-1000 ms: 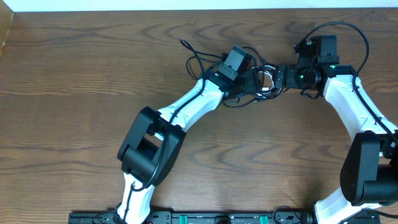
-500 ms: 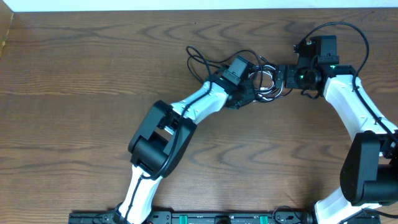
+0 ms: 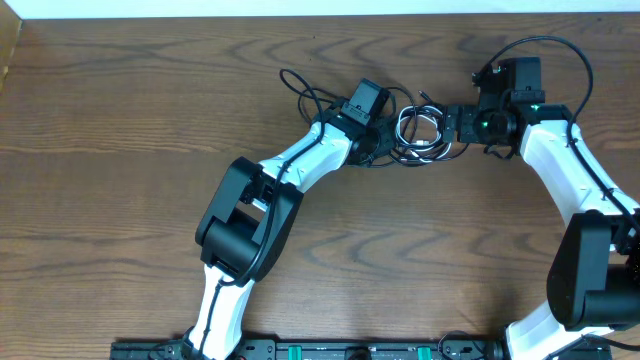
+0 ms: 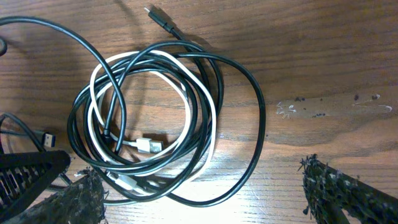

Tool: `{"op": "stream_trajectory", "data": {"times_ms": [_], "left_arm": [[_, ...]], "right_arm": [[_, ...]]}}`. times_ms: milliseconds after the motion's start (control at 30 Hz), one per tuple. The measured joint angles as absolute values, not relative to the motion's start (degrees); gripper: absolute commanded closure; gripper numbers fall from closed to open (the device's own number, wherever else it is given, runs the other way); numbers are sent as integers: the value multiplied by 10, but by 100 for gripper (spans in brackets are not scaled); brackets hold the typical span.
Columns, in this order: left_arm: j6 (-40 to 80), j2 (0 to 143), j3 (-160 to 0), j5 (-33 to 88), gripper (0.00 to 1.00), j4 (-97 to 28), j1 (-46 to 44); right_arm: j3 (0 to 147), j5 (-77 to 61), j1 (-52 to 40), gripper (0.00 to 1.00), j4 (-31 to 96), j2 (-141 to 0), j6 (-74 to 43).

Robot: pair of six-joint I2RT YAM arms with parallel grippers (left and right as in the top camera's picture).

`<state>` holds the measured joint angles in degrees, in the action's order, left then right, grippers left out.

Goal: Untangle cables

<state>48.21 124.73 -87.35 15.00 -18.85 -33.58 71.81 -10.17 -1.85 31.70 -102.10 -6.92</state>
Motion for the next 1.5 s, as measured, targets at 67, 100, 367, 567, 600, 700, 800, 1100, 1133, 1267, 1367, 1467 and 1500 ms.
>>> {"op": "stream_trajectory", "data": {"times_ms": [67, 100, 367, 567, 600, 700, 800, 1100, 1133, 1267, 1367, 1467, 1500], "left_arm": [[482, 1247, -874, 133, 75, -200, -338], [482, 1247, -874, 127, 73, -203, -340], [482, 1247, -872, 86, 72, -178, -365], [475, 1247, -872, 79, 93, -171, -368], [466, 1247, -872, 78, 93, -172, -367], [430, 1247, -873, 87, 93, -197, -360], [387, 1238, -873, 114, 93, -243, -339], [268, 989, -880, 161, 93, -393, -249], [260, 957, -883, 161, 93, -402, -242], [241, 881, -888, 161, 93, -413, -222], [237, 852, -888, 160, 93, -408, -208], [235, 838, -888, 159, 93, -391, -199], [235, 835, -888, 159, 93, -383, -199]], "right_arm": [[718, -102, -18, 1, 317, -1021, -69], [718, -102, -18, 1, 317, -1021, -69], [718, -102, -18, 1, 317, -1021, -69], [718, -102, -18, 12, 317, -1021, -69], [718, -102, -18, 19, 317, -1021, -70], [718, -107, -18, 25, 319, -1021, -68], [718, -111, -18, 19, 319, -1021, -65], [718, -120, -18, 16, 319, -1021, -54], [718, -120, -18, 17, 318, -1021, -53], [718, -123, -22, 20, 317, -1021, -53], [717, -130, -30, 23, 316, -1021, -58], [717, -138, -45, 23, 316, -1021, -85], [717, -145, -52, 23, 316, -1021, -94]]}}
